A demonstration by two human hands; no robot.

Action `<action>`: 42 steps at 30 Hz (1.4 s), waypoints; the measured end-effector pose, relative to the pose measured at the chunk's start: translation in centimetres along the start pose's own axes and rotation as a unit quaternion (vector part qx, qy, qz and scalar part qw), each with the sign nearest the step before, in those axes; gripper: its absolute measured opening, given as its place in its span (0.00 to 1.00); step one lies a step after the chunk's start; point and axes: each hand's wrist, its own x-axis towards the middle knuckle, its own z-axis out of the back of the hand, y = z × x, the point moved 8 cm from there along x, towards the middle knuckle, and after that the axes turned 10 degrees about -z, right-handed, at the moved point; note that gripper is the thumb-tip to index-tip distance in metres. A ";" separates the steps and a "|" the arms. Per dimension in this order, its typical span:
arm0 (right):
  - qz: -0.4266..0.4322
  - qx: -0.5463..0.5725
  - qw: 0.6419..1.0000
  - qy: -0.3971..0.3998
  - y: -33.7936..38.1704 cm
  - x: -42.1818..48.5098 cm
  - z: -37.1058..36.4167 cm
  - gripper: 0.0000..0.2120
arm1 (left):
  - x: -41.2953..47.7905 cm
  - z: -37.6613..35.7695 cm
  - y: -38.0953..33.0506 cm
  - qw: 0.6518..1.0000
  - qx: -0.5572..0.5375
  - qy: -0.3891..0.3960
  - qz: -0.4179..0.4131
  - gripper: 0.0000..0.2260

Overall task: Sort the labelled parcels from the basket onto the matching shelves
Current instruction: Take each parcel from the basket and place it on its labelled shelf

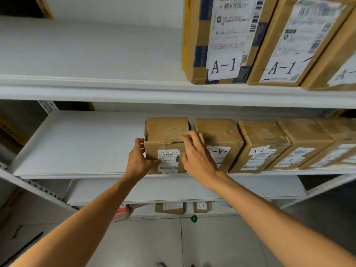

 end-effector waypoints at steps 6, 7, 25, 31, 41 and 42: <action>0.018 -0.058 0.998 0.012 1.3 0.8 0.1 0.21 | 0.6 0.1 0.6 0.998 0.038 0.046 0.022 0.33; 0.036 -0.053 0.998 0.017 1.9 1.2 0.4 0.21 | 0.7 0.5 0.7 0.996 0.067 0.055 0.031 0.36; 0.268 0.014 0.928 0.258 17.9 0.6 -2.4 0.16 | -11.3 15.2 -4.6 0.910 0.392 -0.044 0.125 0.27; 0.408 0.012 0.866 0.289 21.2 -6.8 -2.3 0.18 | -22.7 15.6 -6.7 0.871 0.399 -0.177 0.227 0.27; 0.674 -0.004 0.670 0.312 21.9 -28.5 1.2 0.23 | -48.7 4.9 -9.5 0.774 0.287 -0.376 0.421 0.26; 0.696 -0.007 0.644 0.317 21.8 -31.0 1.8 0.23 | -51.5 3.7 -10.2 0.758 0.276 -0.394 0.441 0.26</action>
